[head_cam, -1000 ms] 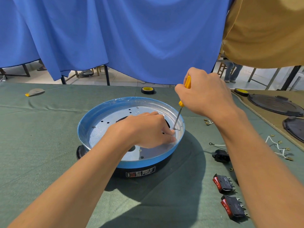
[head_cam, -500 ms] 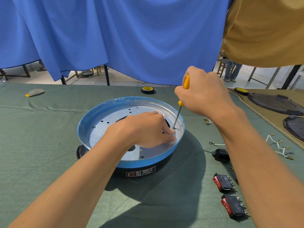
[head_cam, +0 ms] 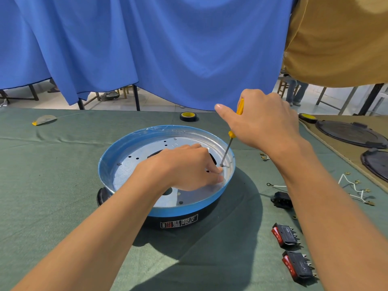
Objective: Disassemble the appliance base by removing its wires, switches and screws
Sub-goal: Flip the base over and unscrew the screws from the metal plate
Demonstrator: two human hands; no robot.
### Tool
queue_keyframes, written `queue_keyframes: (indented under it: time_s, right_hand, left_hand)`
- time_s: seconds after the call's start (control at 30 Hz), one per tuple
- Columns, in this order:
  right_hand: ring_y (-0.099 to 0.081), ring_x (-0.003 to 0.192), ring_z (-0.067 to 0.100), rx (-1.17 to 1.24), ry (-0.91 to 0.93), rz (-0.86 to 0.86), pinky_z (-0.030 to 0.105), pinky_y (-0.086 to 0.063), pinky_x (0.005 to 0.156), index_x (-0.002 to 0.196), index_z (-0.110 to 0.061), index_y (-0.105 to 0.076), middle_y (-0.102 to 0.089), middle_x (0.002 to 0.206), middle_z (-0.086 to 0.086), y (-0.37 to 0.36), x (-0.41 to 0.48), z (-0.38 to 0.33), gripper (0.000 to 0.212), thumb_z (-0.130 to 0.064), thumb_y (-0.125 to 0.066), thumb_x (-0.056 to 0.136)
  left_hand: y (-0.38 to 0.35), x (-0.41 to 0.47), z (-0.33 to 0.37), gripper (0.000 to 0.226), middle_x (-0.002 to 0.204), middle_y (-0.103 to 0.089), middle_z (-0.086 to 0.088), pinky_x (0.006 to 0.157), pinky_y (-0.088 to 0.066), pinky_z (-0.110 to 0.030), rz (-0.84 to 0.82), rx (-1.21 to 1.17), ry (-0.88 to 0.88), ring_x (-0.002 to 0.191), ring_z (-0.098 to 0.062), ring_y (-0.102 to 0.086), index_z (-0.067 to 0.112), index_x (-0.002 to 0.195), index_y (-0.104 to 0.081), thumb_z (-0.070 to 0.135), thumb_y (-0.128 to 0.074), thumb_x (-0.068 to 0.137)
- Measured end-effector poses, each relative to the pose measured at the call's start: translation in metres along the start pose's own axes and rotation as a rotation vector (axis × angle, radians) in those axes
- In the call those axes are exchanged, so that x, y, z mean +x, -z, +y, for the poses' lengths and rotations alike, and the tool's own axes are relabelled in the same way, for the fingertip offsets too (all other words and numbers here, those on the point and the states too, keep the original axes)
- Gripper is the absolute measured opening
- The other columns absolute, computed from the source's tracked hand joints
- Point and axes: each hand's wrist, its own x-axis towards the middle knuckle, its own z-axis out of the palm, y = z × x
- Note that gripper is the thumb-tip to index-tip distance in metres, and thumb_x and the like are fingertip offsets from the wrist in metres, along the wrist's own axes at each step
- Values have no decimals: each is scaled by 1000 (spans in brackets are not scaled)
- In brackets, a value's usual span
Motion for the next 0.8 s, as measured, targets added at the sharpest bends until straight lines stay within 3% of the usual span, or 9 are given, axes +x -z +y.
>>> queue_keyframes:
  time_s: [0.1,0.17,0.27,0.43,0.6,0.73,0.8]
  right_hand:
    - [-47,76,30,26,40,-23,34,-31,61,88,-16,-51,-48,75,3,-1,2,2,20,-35,-54,90]
    - [-47,76,31,3,27,-45,36,-30,64,89,-17,-48,-45,74,1,-1,1,1,25,-42,-55,86]
    - [-46,77,30,-19,-7,-24,37,-31,66,77,-19,-45,-45,72,-1,0,-1,-1,48,-67,-49,85]
    - [-50,81,33,31,43,-20,37,-36,65,93,-15,-54,-52,80,5,-2,2,0,19,-34,-53,87]
    - [-49,79,32,11,12,-50,38,-32,66,75,-21,-40,-45,73,0,-1,0,-2,41,-60,-48,88]
    - [-50,83,35,63,57,-40,37,-35,65,90,-15,-51,-53,82,7,-2,3,0,19,-35,-52,90]
    - [-49,83,34,71,41,-69,37,-33,65,88,-17,-49,-49,78,3,0,3,1,19,-35,-53,86]
  left_hand:
    - [0,-1,1,37,117,-53,4,87,-45,-42,0,2,-2,99,-20,-46,44,125,-60,56,-43,95]
    - [0,-2,1,37,116,-53,4,87,-45,-42,5,0,-2,99,-20,-47,44,125,-61,56,-43,95]
    - [1,-3,2,36,116,-49,5,90,-43,-42,0,7,10,104,-20,-45,47,124,-60,57,-42,95]
    - [1,-1,1,36,105,-53,6,85,-44,-39,-4,-3,-12,92,-20,-46,44,123,-63,55,-42,96]
    - [-1,-2,0,36,105,-50,7,84,-41,-38,2,1,-2,93,-19,-44,46,123,-62,57,-43,95]
    - [-1,0,1,37,82,-45,13,75,-37,-34,9,0,-15,74,-14,-40,43,125,-62,55,-42,96]
    - [0,0,1,37,82,-46,15,74,-37,-34,11,0,-12,73,-14,-40,44,125,-61,55,-43,95]
